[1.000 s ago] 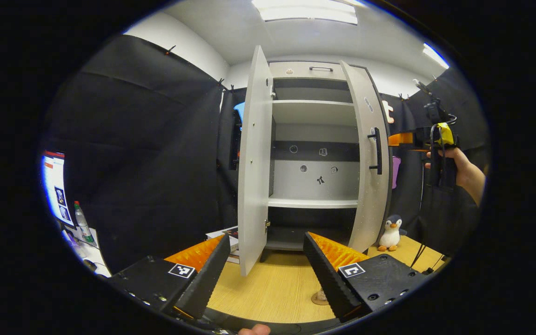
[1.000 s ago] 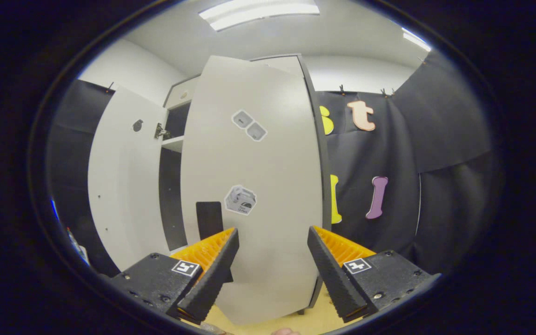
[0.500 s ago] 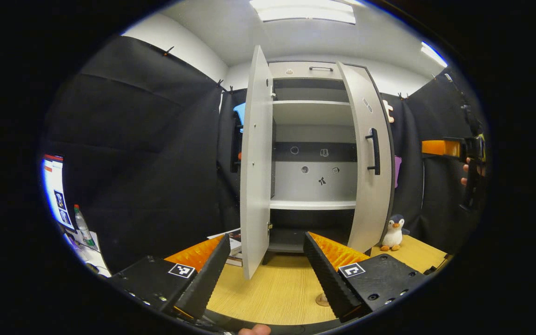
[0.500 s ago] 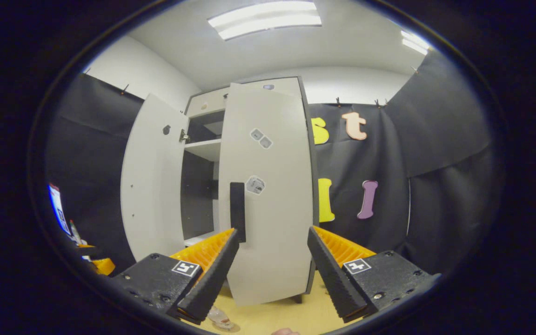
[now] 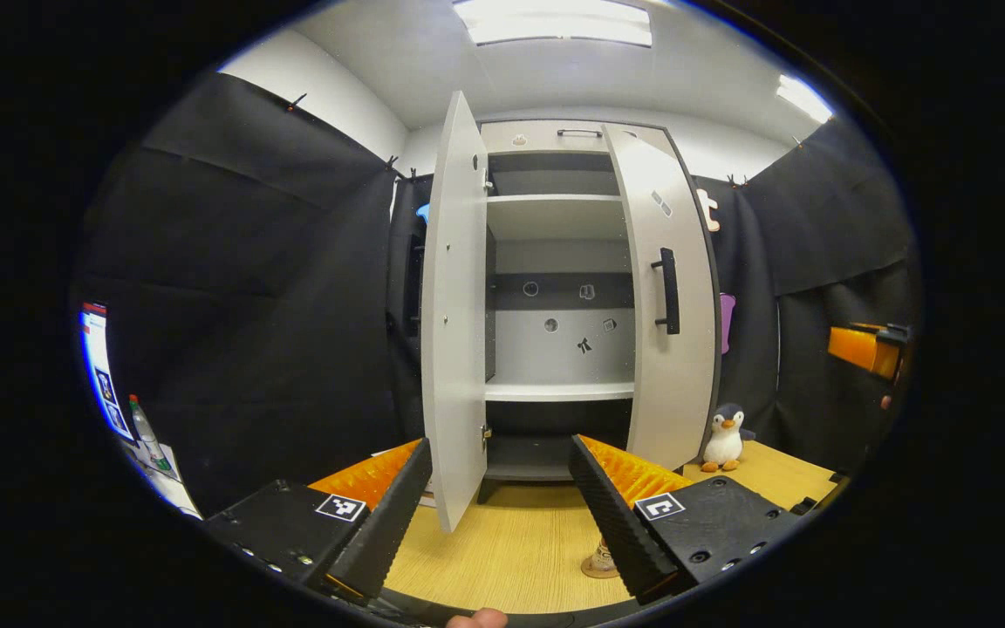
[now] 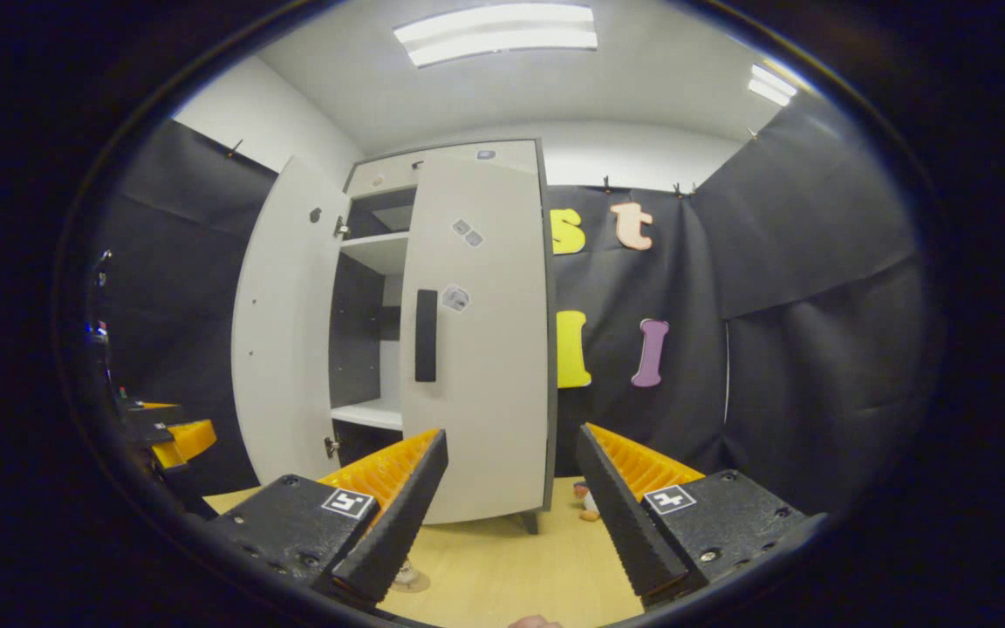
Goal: Grasp the bottle in the cabinet with the left hand and place it on the coaster, then close the right door with the right hand and the left door with the left hand.
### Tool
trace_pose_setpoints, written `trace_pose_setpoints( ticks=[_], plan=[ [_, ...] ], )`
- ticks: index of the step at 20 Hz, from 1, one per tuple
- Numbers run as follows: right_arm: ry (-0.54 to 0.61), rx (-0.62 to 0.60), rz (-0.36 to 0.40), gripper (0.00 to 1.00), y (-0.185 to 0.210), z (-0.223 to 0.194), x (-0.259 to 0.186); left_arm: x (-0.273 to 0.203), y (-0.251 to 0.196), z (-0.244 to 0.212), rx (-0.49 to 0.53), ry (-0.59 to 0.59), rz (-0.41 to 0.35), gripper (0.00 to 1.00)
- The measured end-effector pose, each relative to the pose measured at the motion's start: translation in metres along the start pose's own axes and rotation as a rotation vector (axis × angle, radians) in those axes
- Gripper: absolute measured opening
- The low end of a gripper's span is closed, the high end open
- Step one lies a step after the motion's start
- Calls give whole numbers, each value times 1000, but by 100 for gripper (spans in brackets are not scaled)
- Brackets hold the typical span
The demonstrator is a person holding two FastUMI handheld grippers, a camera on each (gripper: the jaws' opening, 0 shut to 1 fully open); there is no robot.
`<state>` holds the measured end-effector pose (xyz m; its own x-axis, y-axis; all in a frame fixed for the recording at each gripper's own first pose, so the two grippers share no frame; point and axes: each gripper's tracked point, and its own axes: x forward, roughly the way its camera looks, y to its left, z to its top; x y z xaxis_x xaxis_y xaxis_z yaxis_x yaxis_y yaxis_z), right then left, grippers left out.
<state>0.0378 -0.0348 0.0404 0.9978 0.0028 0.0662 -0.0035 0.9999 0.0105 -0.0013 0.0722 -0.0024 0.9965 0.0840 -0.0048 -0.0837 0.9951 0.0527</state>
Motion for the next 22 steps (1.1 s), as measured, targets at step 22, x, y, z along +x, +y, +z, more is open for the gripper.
trace_pose_setpoints(
  ticks=[22],
  plan=[
    [59, 67, 50, 98, 19, -23, -17, 167, 205, 90, -48, -94, 204, 95]
  ],
)
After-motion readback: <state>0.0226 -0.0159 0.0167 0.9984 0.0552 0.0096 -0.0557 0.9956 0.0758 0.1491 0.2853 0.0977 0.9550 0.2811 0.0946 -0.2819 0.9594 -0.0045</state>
